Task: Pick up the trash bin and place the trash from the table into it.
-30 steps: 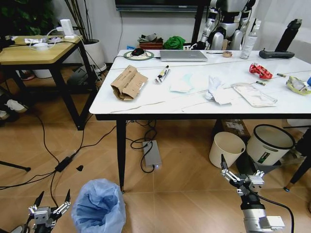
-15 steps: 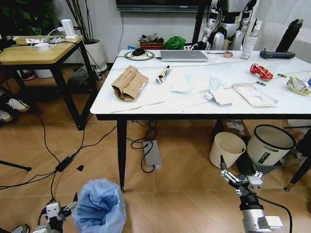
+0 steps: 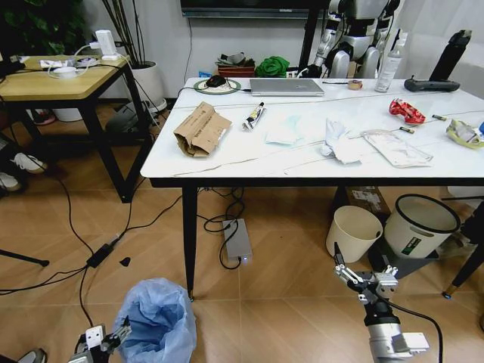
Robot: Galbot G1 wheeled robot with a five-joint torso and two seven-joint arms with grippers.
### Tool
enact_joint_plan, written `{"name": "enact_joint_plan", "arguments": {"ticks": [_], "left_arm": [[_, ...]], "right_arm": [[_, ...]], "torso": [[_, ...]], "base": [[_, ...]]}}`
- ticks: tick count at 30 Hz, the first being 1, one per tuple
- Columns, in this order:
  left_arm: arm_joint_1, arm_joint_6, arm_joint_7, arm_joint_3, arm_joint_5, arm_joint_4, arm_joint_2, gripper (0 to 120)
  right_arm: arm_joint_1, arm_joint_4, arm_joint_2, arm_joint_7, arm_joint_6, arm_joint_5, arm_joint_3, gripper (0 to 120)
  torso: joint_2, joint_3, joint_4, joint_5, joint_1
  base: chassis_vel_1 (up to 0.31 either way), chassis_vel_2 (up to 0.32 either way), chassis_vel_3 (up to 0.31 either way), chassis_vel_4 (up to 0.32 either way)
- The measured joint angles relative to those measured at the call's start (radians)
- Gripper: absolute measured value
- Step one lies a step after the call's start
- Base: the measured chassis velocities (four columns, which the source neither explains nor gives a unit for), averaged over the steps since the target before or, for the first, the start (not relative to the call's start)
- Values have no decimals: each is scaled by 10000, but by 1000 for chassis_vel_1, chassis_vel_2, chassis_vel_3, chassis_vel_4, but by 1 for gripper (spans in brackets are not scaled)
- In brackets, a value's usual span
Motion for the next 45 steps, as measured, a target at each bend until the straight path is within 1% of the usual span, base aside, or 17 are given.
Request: {"name": "enact_joint_plan", "arguments": {"ticks": [1,2,4,8,9,10,11,14,15,21,26,31,34,37,38,42,45], "left_arm": [[-70,1,49,26,-35,110,0,90],[-162,5,132,62,-62,290,0,83],[-202,11,161,81,-74,408,5,79],[-306,11,214,100,-165,739,68,61],[-306,11,214,100,-165,739,68,61],[-353,9,236,102,-193,815,80,56],[-376,8,240,106,-211,845,85,54],[-482,7,253,168,-267,983,91,40],[-482,7,253,168,-267,983,91,40],[-724,-39,312,352,-244,1405,29,15],[-803,-59,334,477,-187,1489,-18,1],[-763,-91,370,492,-144,1429,-18,0],[-514,-276,708,344,-106,1162,41,0],[-215,-728,1206,191,-107,979,74,0],[-215,-728,1206,191,-107,979,74,0],[301,-1706,1476,163,-238,547,119,0],[516,-2051,1538,116,-242,255,115,0]], "right_arm": [[-21,19,2,0,1,-29,1,100],[-54,58,3,0,5,-81,2,100],[-81,96,4,0,6,-112,2,100],[-136,212,6,0,11,-189,12,100],[-136,212,6,0,11,-189,12,100],[-159,240,7,0,14,-214,13,100],[-172,253,8,0,18,-226,13,100],[-249,299,9,0,49,-296,-2,100],[-249,299,9,0,49,-296,-2,100],[-377,389,10,-1,101,-375,5,100],[-420,402,11,-2,128,-398,45,100],[-445,404,12,-4,163,-424,61,100],[-452,404,12,-9,191,-459,41,100],[-447,404,12,-11,195,-474,8,100],[-447,404,12,-11,195,-474,8,100],[-450,404,12,-15,203,-476,-18,100],[-440,401,11,-15,204,-476,-29,100]], "torso": [[0,0,0,-1,0],[1,1,0,-2,1],[1,1,0,-2,1],[5,2,2,-1,1],[5,2,2,-1,1],[5,2,2,-2,1],[5,3,2,-2,1],[6,3,1,-2,1],[6,3,1,-2,1],[7,4,1,-2,2],[8,4,0,-1,2],[8,4,1,-1,3],[8,5,0,-3,3],[8,5,2,-2,3],[8,5,2,-2,3],[8,5,3,-1,3],[8,5,3,-2,3]], "base": [[0,0,0,0],[0,0,0,0],[0,0,0,0],[0,0,0,0],[0,0,0,0],[0,0,0,0],[0,0,0,0],[0,0,0,0],[0,0,0,0],[0,0,0,0],[0,0,0,0],[0,0,0,0],[0,0,0,0],[0,0,0,0],[0,0,0,0],[0,0,0,0],[0,0,0,0]]}}
